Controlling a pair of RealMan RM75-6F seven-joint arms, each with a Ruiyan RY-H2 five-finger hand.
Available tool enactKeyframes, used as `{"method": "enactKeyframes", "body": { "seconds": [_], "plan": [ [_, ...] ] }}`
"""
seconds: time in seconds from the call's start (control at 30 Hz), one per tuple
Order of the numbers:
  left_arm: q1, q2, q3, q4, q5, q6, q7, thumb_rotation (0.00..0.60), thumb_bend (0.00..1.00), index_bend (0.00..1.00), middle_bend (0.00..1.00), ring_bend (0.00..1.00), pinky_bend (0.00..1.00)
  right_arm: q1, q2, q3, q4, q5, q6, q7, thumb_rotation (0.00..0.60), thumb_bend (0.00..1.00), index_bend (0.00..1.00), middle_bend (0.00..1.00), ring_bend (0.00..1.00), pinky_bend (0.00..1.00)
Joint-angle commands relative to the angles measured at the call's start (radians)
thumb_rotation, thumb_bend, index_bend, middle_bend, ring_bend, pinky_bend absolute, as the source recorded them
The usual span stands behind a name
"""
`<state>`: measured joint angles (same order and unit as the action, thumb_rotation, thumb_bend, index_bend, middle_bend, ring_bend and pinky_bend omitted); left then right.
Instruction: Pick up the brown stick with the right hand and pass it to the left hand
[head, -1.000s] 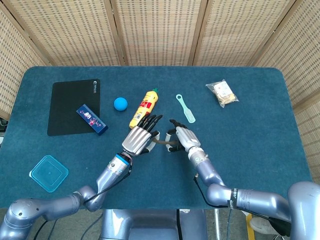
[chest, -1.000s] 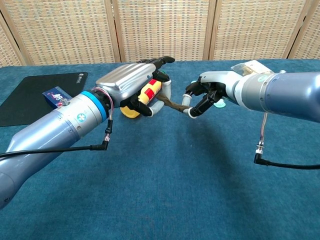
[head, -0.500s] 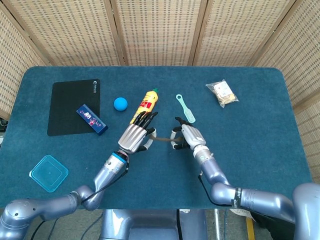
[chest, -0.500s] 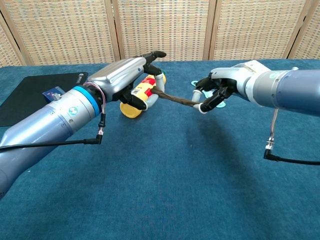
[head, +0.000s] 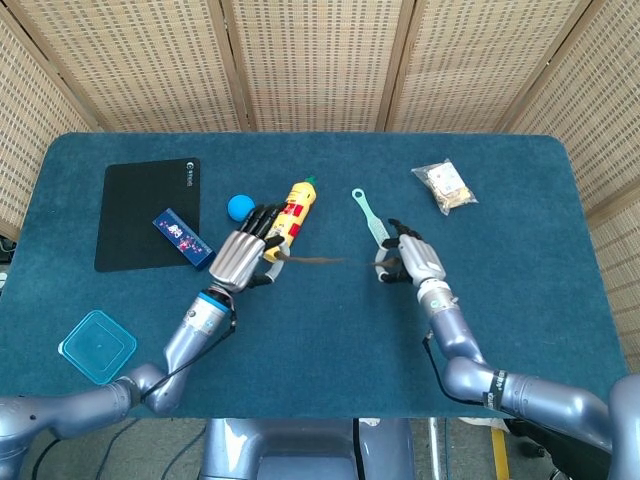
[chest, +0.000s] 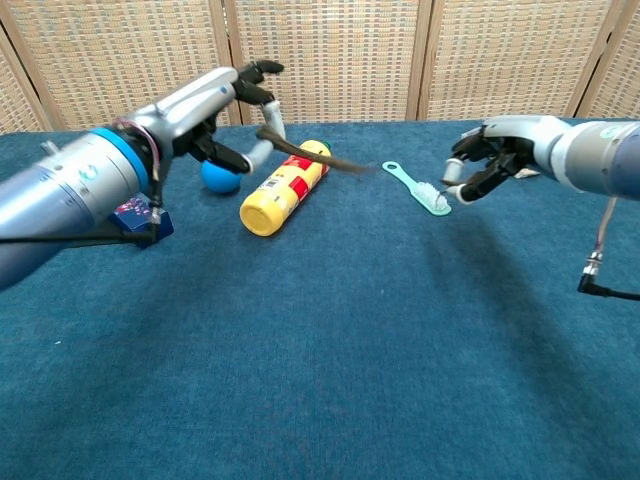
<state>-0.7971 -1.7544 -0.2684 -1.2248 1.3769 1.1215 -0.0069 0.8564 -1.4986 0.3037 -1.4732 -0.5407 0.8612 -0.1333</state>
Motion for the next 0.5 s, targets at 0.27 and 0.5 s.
{"method": "enactKeyframes", "body": {
  "seconds": [0.27,0.5],
  "plan": [
    [0.041,0.149,-0.043,-0.103,-0.023,0.041,-0.010,0.600,0.57,0.75,0.00,0.00,0.00,-0.050,0.050,-0.015,0.015,-0.008,-0.001,0.019,0.600,0.65,0.78,0.11,0.00,0.00],
    [0.097,0.257,-0.036,-0.163,-0.036,0.071,-0.018,0.600,0.57,0.75,0.00,0.00,0.00,-0.090,0.096,-0.023,-0.036,-0.045,-0.006,0.046,0.600,0.65,0.78,0.11,0.00,0.00]
  ]
}}
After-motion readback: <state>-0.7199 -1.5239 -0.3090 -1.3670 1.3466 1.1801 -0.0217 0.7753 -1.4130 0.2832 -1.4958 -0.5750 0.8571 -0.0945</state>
